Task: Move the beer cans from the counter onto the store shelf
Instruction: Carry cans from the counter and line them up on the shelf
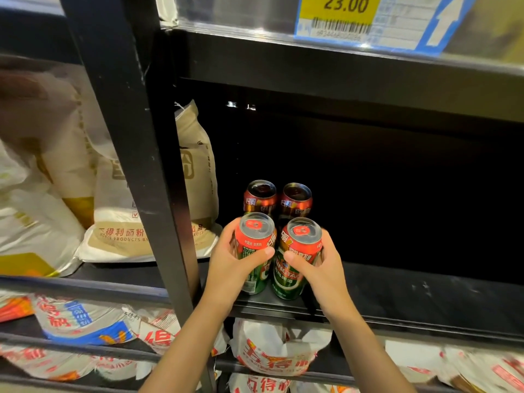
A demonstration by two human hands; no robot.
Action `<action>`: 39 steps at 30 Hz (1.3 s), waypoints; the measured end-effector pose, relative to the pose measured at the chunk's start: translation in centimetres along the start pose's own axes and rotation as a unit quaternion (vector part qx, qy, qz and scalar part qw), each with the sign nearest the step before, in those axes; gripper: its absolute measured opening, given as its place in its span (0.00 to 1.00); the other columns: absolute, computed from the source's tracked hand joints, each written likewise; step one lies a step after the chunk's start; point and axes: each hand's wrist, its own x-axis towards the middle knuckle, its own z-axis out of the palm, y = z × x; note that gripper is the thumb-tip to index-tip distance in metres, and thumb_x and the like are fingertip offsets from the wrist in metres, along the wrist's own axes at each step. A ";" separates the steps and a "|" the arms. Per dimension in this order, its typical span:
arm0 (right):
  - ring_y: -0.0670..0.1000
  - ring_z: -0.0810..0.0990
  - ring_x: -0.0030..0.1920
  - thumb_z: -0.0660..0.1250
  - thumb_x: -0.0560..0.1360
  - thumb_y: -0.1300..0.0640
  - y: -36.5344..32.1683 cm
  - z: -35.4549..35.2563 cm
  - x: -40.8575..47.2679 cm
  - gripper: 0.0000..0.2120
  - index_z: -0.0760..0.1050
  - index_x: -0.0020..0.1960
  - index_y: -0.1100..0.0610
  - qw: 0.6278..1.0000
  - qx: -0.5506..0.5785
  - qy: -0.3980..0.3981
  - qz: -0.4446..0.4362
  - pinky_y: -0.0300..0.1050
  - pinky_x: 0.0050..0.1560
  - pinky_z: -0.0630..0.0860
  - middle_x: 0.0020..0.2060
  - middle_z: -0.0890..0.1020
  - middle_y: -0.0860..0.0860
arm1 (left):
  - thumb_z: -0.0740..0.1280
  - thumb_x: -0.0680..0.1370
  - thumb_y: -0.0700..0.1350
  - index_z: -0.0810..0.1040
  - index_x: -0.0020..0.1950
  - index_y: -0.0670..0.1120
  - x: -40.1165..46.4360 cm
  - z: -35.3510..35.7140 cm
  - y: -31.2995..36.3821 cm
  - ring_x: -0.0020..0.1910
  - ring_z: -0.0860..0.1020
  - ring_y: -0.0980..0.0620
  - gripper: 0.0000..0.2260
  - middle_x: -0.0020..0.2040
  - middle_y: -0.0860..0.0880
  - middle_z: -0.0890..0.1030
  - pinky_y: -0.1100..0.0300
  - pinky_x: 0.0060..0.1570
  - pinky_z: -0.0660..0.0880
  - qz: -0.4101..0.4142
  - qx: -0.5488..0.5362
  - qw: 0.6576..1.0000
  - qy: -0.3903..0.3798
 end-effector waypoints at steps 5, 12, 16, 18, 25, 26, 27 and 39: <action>0.37 0.77 0.56 0.74 0.63 0.52 0.1 0.2 -0.4 0.29 0.67 0.60 0.40 1.000 -0.005 0.008 0.004 0.29 0.49 0.75 0.53 0.79 0.39 | 0.74 0.67 0.45 0.68 0.68 0.52 0.0 0.0 -0.3 0.58 0.76 0.62 0.31 0.60 0.56 0.78 0.71 0.52 0.73 0.019 0.008 1.000 -0.005; 0.39 0.69 0.65 0.81 0.59 0.53 5.5 -0.1 -2.4 0.46 0.58 0.67 0.40 0.995 -0.076 0.032 0.051 0.26 0.55 0.70 0.66 0.70 0.43 | 0.76 0.65 0.54 0.62 0.68 0.62 -1.7 -0.4 -4.7 0.63 0.69 0.66 0.36 0.65 0.61 0.70 0.73 0.57 0.68 -0.007 0.079 0.997 0.014; 0.37 0.71 0.62 0.82 0.59 0.57 7.0 0.5 -2.3 0.44 0.59 0.64 0.41 0.994 -0.085 0.051 0.055 0.26 0.52 0.71 0.62 0.71 0.45 | 0.77 0.65 0.48 0.64 0.64 0.61 -2.0 -0.8 -6.8 0.60 0.69 0.65 0.33 0.60 0.59 0.70 0.71 0.56 0.67 -0.011 0.157 0.987 0.030; 0.39 0.73 0.59 0.82 0.59 0.58 7.1 0.8 -2.0 0.42 0.59 0.60 0.38 0.994 -0.083 0.057 0.052 0.32 0.54 0.74 0.59 0.73 0.43 | 0.77 0.66 0.49 0.67 0.66 0.55 -1.7 -1.0 -7.3 0.60 0.70 0.61 0.32 0.60 0.56 0.71 0.67 0.58 0.67 -0.004 0.188 0.982 0.034; 0.42 0.76 0.57 0.81 0.61 0.55 7.8 0.9 -2.2 0.35 0.65 0.61 0.45 0.991 -0.091 0.080 0.052 0.41 0.57 0.75 0.56 0.77 0.44 | 0.76 0.67 0.47 0.66 0.65 0.57 -2.0 -1.3 -8.0 0.60 0.71 0.67 0.30 0.60 0.60 0.74 0.75 0.53 0.67 0.003 0.199 0.978 0.058; 0.42 0.76 0.57 0.80 0.61 0.56 7.9 0.8 -2.3 0.35 0.65 0.61 0.45 0.991 -0.088 0.080 0.053 0.39 0.56 0.75 0.55 0.77 0.43 | 0.76 0.68 0.47 0.66 0.64 0.58 -2.1 -1.4 -8.0 0.60 0.70 0.69 0.30 0.59 0.62 0.74 0.77 0.53 0.67 0.006 0.200 0.978 0.058; 0.41 0.76 0.57 0.80 0.61 0.56 7.8 0.8 -2.3 0.35 0.65 0.61 0.45 0.992 -0.084 0.079 0.052 0.35 0.54 0.75 0.55 0.77 0.42 | 0.76 0.68 0.47 0.65 0.64 0.58 -2.2 -1.5 -7.9 0.59 0.70 0.71 0.30 0.59 0.63 0.73 0.79 0.52 0.66 0.008 0.202 0.978 0.057; 0.35 0.76 0.55 0.78 0.64 0.60 7.6 0.0 -2.2 0.32 0.67 0.60 0.42 0.995 -0.065 0.050 0.065 0.26 0.50 0.73 0.55 0.78 0.38 | 0.72 0.72 0.46 0.64 0.70 0.49 -2.5 -1.7 -8.0 0.64 0.66 0.67 0.29 0.64 0.54 0.69 0.80 0.57 0.62 0.033 0.245 0.968 0.034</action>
